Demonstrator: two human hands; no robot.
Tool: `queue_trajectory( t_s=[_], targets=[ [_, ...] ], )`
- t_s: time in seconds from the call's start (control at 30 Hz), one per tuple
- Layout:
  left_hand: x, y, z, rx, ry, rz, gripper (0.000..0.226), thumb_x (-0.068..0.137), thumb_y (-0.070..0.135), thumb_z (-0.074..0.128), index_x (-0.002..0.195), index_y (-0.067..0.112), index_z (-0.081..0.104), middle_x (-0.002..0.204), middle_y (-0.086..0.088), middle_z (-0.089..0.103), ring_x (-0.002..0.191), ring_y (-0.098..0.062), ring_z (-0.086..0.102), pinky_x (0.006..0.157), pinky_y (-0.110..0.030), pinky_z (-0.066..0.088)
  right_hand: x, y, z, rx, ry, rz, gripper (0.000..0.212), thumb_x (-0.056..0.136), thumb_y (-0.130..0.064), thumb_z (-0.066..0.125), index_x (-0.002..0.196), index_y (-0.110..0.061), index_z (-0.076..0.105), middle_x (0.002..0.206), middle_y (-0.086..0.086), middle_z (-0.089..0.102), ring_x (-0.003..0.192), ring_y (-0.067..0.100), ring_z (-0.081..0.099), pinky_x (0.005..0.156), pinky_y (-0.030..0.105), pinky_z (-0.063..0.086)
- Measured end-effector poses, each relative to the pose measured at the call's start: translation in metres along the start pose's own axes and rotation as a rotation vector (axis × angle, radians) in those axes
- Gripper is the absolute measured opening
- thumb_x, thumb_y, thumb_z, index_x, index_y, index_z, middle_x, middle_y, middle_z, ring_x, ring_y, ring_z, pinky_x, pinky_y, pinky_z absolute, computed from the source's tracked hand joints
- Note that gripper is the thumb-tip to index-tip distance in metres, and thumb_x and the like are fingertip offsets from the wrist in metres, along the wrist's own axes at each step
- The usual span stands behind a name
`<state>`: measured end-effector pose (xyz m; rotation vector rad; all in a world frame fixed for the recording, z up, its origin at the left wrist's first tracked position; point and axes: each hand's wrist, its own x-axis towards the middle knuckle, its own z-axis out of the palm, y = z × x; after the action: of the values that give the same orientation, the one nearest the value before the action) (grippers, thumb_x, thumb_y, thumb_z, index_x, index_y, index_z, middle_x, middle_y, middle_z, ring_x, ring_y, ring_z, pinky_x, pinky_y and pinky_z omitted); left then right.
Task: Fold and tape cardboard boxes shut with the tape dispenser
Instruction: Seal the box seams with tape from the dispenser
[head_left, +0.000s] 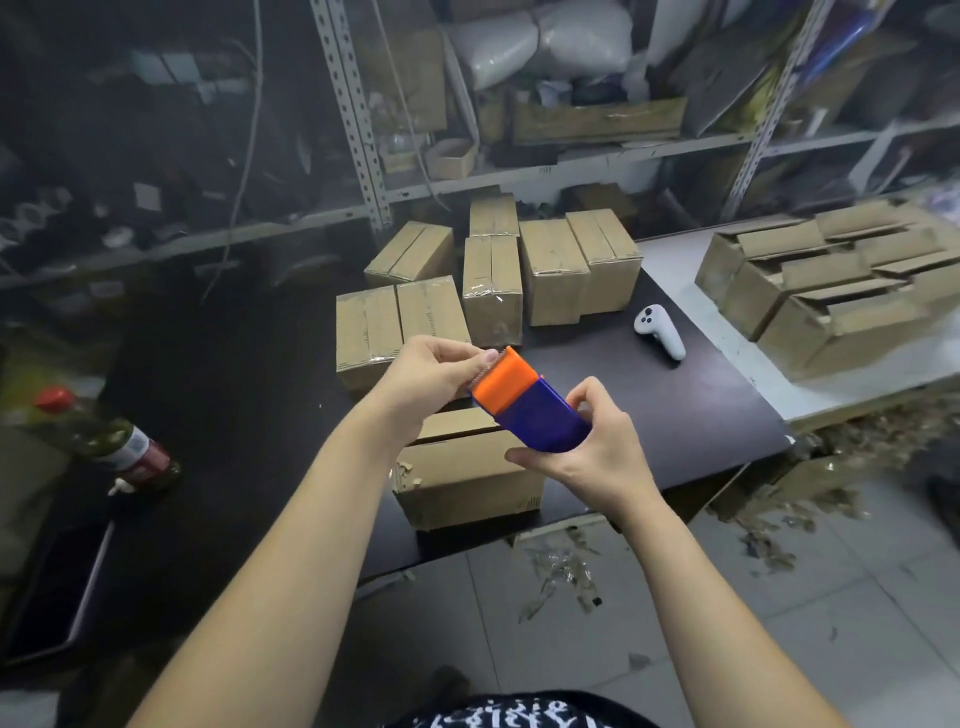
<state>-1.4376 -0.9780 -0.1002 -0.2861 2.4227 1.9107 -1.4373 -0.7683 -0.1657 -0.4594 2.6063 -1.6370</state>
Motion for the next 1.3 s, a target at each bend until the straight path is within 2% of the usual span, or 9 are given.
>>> queue_trajectory(
  t_s=[0.1,0.33,0.5,0.67,0.8,0.87,0.97,1.17,1.3],
  targets=[
    [-0.002,-0.003,-0.001,0.011,0.113,0.062,0.015,0.097,0.025,0.069,0.093,0.014,0.078,0.085,-0.006,0.075,0.075,-0.009,0.067,0.064,-0.022,0.059,0.007,-0.006,0.009,-0.32,0.034,-0.053,0.065,0.06,-0.053,0.091,0.083,-0.031,0.034,0.068,-0.012,0.059,0.059,0.007,0.056,0.054,0.026,0.038],
    [-0.005,-0.005,-0.023,0.003,0.201,0.102,0.015,0.098,0.022,0.067,0.09,0.019,0.079,0.083,0.0,0.076,0.084,-0.012,0.069,0.068,-0.026,0.055,0.014,0.0,0.026,-0.367,0.031,-0.164,0.046,0.061,-0.041,0.078,0.078,-0.032,0.037,0.059,-0.016,0.047,0.052,0.003,0.046,0.051,0.019,0.028],
    [0.004,0.014,-0.07,0.048,0.359,0.228,0.012,0.093,0.026,0.074,0.092,0.015,0.081,0.077,-0.006,0.075,0.067,-0.001,0.064,0.071,-0.021,0.048,0.005,0.038,0.018,-0.354,0.073,-0.047,0.046,0.058,-0.044,0.079,0.075,-0.025,0.041,0.059,-0.009,0.054,0.055,0.016,0.051,0.053,0.03,0.037],
    [-0.003,-0.007,-0.067,0.091,0.441,0.177,0.015,0.094,0.025,0.073,0.107,0.022,0.08,0.099,0.007,0.076,0.096,-0.009,0.068,0.09,-0.028,0.057,0.01,0.036,0.018,-0.301,0.066,-0.042,0.066,0.06,-0.036,0.089,0.104,-0.031,0.04,0.083,-0.01,0.067,0.071,0.017,0.065,0.064,0.038,0.056],
    [-0.02,-0.032,-0.076,-0.031,0.387,0.018,0.026,0.097,0.022,0.069,0.122,0.024,0.073,0.119,0.011,0.07,0.117,-0.007,0.062,0.105,-0.035,0.049,0.012,0.032,0.018,-0.286,0.179,-0.164,0.058,0.061,-0.023,0.091,0.108,-0.027,0.056,0.095,-0.011,0.063,0.083,0.012,0.058,0.069,0.033,0.055],
    [-0.028,-0.043,-0.081,-0.042,0.358,0.004,0.03,0.095,0.019,0.071,0.125,0.025,0.072,0.118,0.014,0.069,0.11,0.001,0.063,0.101,-0.029,0.05,0.016,0.032,0.019,-0.34,0.227,-0.207,0.056,0.062,-0.023,0.089,0.112,-0.022,0.063,0.099,-0.006,0.059,0.09,0.013,0.052,0.072,0.035,0.052],
    [-0.035,-0.066,-0.083,-0.092,0.311,-0.006,0.044,0.088,0.008,0.077,0.128,0.023,0.069,0.116,0.006,0.072,0.1,0.003,0.069,0.085,-0.014,0.053,0.021,0.033,0.022,-0.353,0.224,-0.199,0.055,0.063,-0.031,0.079,0.114,-0.019,0.063,0.101,-0.004,0.055,0.093,0.016,0.046,0.077,0.038,0.048],
    [-0.04,-0.129,-0.075,0.147,0.204,0.004,0.069,0.082,0.014,0.084,0.143,0.03,0.057,0.113,0.015,0.074,0.112,0.01,0.061,0.089,-0.009,0.039,0.031,0.027,0.025,-0.374,0.121,-0.151,0.056,0.061,-0.048,0.07,0.11,-0.025,0.059,0.1,-0.009,0.053,0.095,0.014,0.043,0.085,0.045,0.049],
    [-0.038,-0.153,-0.066,0.167,0.229,0.008,0.072,0.079,0.015,0.087,0.143,0.028,0.056,0.113,0.016,0.073,0.112,0.006,0.062,0.085,-0.014,0.046,0.041,0.024,0.02,-0.366,0.093,-0.142,0.056,0.065,-0.062,0.08,0.105,-0.029,0.059,0.099,-0.013,0.055,0.096,0.013,0.047,0.086,0.042,0.048]
  ],
)
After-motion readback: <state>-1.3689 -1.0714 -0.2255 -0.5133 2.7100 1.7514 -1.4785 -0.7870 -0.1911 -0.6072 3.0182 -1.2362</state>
